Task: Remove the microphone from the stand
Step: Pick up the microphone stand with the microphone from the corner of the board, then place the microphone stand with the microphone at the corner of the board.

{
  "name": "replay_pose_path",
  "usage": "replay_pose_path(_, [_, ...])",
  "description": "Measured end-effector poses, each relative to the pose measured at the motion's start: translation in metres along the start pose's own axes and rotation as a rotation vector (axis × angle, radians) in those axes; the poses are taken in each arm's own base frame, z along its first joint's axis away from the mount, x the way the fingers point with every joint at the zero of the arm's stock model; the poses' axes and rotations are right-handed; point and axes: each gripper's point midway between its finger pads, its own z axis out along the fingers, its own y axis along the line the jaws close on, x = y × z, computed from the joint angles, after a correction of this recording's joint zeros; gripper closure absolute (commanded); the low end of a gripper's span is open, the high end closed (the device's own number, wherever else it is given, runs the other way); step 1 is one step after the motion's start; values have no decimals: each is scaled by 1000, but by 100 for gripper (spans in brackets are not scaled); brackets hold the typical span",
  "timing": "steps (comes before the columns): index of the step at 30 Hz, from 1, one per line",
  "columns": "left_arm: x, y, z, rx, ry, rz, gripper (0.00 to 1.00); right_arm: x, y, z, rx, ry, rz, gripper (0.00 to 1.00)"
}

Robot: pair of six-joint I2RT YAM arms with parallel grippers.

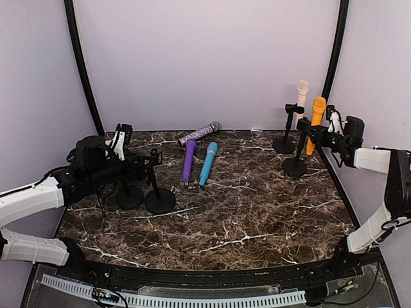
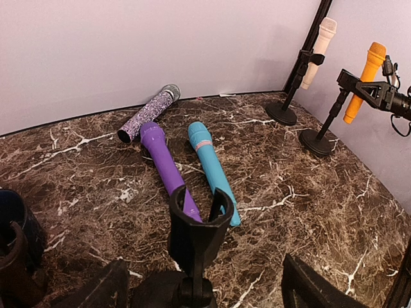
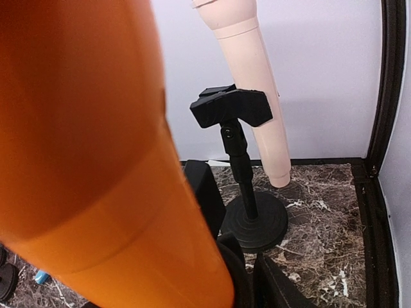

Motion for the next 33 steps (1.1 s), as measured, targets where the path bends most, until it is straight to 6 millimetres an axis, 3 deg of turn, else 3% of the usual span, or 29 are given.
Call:
replay_pose_path(8, [-16,-7,-7,22,-15,34,16,-1,22,-16,-6,6,-3,99])
replay_pose_path(13, [-32,-18,-12,65,-26,69,17,-14,53,-26,-60,-23,-13,100])
replay_pose_path(19, [-44,-37,-18,151,-26,117,18,-29,118,-51,-198,-81,-36,100])
replay_pose_path(23, [-43,-49,-23,224,-13,130,19,-28,166,-66,-320,-98,-33,100])
replay_pose_path(29, [-39,-80,-36,348,-1,151,17,-2,236,-77,-502,-56,-9,100])
replay_pose_path(33, [-29,-111,-45,443,16,178,16,24,286,-82,-623,1,0,100])
